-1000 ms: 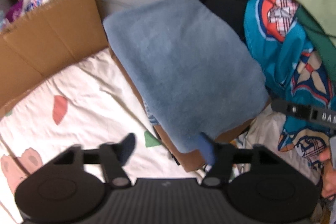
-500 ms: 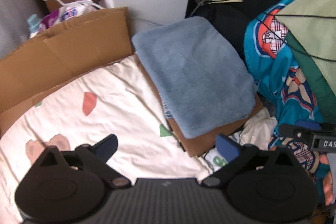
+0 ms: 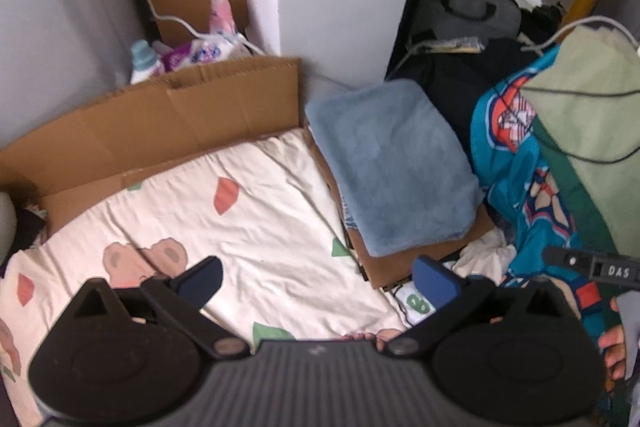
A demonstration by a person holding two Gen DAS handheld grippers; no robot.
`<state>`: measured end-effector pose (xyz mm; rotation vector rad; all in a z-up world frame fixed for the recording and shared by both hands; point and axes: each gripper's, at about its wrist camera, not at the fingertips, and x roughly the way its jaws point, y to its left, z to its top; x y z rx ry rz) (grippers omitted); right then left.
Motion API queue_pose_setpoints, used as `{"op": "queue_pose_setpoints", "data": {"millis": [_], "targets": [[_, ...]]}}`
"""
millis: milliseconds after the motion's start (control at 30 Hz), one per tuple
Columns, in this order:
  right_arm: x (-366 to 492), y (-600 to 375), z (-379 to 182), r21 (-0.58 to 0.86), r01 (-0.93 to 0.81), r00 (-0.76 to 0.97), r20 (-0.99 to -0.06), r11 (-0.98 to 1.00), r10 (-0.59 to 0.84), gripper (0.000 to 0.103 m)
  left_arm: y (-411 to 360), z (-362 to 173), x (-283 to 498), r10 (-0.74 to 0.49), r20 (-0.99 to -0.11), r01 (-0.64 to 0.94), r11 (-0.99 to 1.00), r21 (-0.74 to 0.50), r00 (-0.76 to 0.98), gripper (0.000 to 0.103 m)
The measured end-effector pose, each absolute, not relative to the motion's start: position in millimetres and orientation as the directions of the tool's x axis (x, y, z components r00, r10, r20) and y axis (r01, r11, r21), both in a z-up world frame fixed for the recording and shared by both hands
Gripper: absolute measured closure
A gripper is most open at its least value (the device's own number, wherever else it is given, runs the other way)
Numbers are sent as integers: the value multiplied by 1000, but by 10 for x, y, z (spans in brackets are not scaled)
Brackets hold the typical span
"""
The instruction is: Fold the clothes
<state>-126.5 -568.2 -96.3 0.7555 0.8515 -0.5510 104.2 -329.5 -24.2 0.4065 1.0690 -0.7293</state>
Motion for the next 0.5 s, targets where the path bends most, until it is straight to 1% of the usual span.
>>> {"op": "queue_pose_setpoints", "data": {"millis": [100, 367, 500], "targets": [[-1262, -5635, -862, 367, 680, 544, -833, 634, -101, 0, -3200, -60, 990, -344, -889, 697, 716, -39, 304, 1], [-1412, -5532, -730, 384, 693, 545, -833, 610, -94, 0, -2859, 263, 781, -357, -872, 669, 741, -47, 334, 1], [-1349, -5445, -641, 358, 678, 532, -842, 642, -92, 0, -2636, 381, 731, -357, -867, 634, 771, -62, 349, 1]]}}
